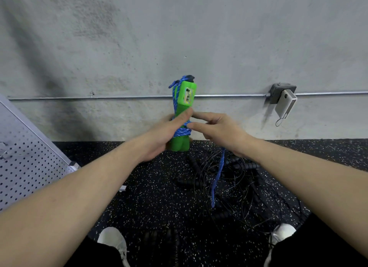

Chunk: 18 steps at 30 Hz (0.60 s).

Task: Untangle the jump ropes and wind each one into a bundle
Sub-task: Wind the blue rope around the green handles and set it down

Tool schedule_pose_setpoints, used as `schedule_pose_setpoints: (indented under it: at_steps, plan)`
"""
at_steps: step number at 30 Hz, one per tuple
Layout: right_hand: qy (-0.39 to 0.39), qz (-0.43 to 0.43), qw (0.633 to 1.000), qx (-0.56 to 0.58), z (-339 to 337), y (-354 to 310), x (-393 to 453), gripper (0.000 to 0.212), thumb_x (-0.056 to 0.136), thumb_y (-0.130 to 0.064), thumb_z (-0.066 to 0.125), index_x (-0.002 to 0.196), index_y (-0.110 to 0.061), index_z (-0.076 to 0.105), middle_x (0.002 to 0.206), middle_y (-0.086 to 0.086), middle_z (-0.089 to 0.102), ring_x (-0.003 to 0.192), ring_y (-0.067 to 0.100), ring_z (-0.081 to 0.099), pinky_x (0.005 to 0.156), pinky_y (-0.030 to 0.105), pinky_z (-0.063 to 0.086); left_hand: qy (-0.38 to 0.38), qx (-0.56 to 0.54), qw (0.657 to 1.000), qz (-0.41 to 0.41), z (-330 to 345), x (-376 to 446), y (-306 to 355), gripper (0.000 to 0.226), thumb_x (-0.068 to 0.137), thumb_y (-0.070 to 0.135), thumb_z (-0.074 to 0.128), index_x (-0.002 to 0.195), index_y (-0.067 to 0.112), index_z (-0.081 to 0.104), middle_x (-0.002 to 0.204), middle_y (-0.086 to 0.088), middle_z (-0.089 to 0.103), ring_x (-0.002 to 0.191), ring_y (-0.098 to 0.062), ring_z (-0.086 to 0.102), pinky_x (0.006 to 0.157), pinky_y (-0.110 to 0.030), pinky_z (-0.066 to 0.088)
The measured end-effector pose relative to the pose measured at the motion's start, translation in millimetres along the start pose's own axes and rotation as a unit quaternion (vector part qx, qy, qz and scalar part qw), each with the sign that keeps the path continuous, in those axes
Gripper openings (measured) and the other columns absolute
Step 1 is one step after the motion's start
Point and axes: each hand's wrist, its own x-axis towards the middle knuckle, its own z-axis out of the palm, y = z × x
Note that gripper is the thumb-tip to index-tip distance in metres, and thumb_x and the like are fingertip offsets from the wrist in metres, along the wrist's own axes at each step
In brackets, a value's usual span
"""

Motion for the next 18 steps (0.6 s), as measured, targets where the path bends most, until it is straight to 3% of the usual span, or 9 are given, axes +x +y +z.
schedule_pose_setpoints:
  at_steps: [4, 7, 11, 15, 18]
  plan:
    - [0.000, 0.000, 1.000, -0.030, -4.9, -1.7, 0.7, 0.027, 0.091, -0.029, 0.072, 0.117, -0.038, 0.069, 0.049, -0.013, 0.040, 0.047, 0.004, 0.033, 0.044, 0.015, 0.028, 0.023, -0.033, 0.999, 0.015, 2.1, -0.9, -4.6, 0.070, 0.064, 0.046, 0.078, 0.123, 0.019, 0.050, 0.103, -0.009, 0.069, 0.072, -0.025, 0.071, 0.061, -0.036, 0.059]
    - [0.026, 0.003, 0.998, -0.054, -11.0, -0.6, 3.9, 0.017, 0.090, -0.032, 0.073, 0.103, -0.025, 0.064, 0.046, -0.013, 0.044, 0.043, 0.002, 0.036, 0.043, 0.016, 0.028, 0.029, -0.053, 0.998, 0.015, -3.7, 1.8, -4.2, 0.067, 0.066, 0.046, 0.079, 0.119, 0.017, 0.051, 0.095, -0.009, 0.073, 0.067, -0.030, 0.070, 0.058, -0.036, 0.058]
    - [-0.007, 0.015, 0.997, -0.072, -20.9, -2.6, 4.8, 0.015, 0.092, -0.032, 0.070, 0.082, -0.021, 0.066, 0.049, -0.013, 0.043, 0.038, 0.001, 0.031, 0.039, 0.014, 0.024, 0.011, -0.064, 0.997, 0.035, -10.4, 4.1, -3.9, 0.056, 0.071, 0.045, 0.077, 0.115, 0.012, 0.065, 0.094, -0.009, 0.072, 0.070, -0.030, 0.070, 0.062, -0.038, 0.059]
    - [-0.062, 0.034, 0.991, -0.114, -27.1, -1.0, -0.2, 0.024, 0.097, -0.035, 0.062, 0.083, -0.017, 0.069, 0.048, -0.012, 0.041, 0.040, 0.004, 0.027, 0.039, 0.015, 0.023, 0.015, -0.053, 0.998, 0.033, -6.2, 3.7, -4.3, 0.042, 0.074, 0.044, 0.072, 0.104, 0.014, 0.070, 0.088, -0.009, 0.072, 0.072, -0.024, 0.070, 0.064, -0.038, 0.060]
    - [-0.066, 0.036, 0.989, -0.123, -32.7, -0.7, -1.4, 0.027, 0.100, -0.034, 0.058, 0.087, -0.013, 0.069, 0.045, -0.013, 0.040, 0.040, 0.004, 0.027, 0.040, 0.014, 0.024, 0.024, -0.068, 0.997, 0.040, -6.6, 5.3, -2.0, 0.043, 0.075, 0.041, 0.070, 0.110, 0.016, 0.067, 0.092, -0.007, 0.074, 0.074, -0.023, 0.071, 0.070, -0.038, 0.057]
